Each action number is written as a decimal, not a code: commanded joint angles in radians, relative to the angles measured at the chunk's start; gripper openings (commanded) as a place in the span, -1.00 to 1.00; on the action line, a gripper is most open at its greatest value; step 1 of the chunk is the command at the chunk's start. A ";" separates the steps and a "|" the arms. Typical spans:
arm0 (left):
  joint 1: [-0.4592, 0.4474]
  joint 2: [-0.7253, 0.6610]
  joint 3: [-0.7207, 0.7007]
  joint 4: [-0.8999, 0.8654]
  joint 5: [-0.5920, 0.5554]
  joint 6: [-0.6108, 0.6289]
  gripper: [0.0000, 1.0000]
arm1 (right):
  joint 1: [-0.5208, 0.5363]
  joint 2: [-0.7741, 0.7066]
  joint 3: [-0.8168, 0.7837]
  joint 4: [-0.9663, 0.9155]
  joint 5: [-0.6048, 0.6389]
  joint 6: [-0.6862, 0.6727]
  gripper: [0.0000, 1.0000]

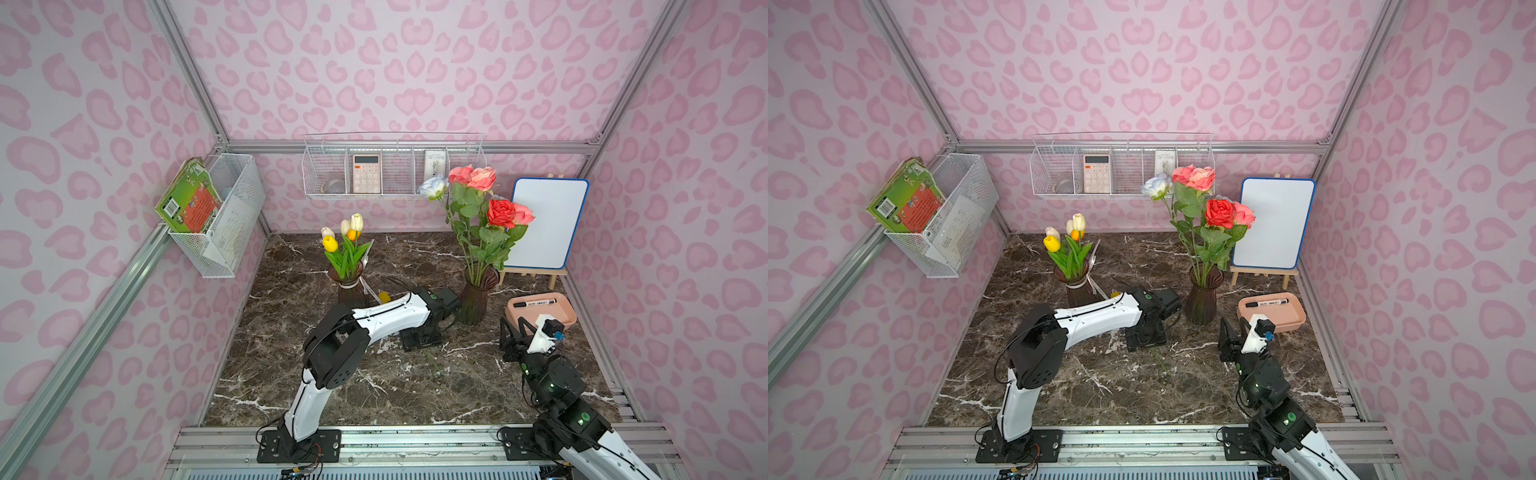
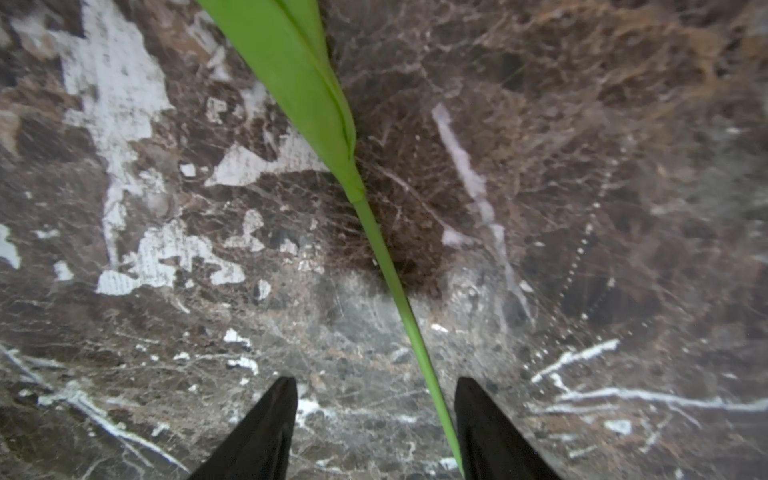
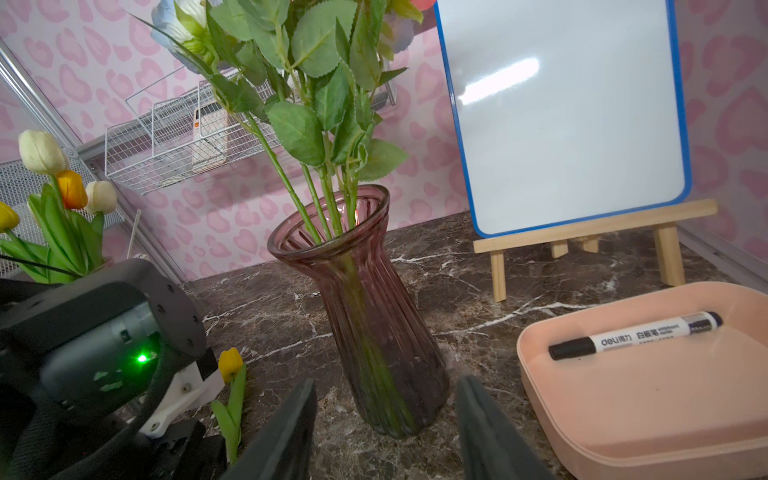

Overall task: Arrange the flowers in different vases according to their variety
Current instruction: Pick up the flower at the center of the board.

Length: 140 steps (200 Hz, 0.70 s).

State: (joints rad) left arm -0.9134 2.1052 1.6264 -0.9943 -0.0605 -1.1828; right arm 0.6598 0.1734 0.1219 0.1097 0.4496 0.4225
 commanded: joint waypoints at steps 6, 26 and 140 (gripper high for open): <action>0.019 0.046 0.032 -0.008 0.021 0.002 0.20 | -0.003 -0.003 -0.010 0.021 -0.006 0.010 0.12; 0.036 0.073 0.046 0.008 0.015 0.017 0.20 | -0.007 0.000 -0.010 0.024 -0.015 0.011 0.12; 0.084 0.091 -0.010 0.056 0.020 0.046 -0.85 | -0.027 0.015 -0.011 0.034 -0.035 0.013 0.12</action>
State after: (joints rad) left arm -0.8253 2.1830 1.6489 -0.9226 -0.0170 -1.1507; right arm 0.6350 0.1814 0.1108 0.1181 0.4232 0.4374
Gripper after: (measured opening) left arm 0.153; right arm 0.559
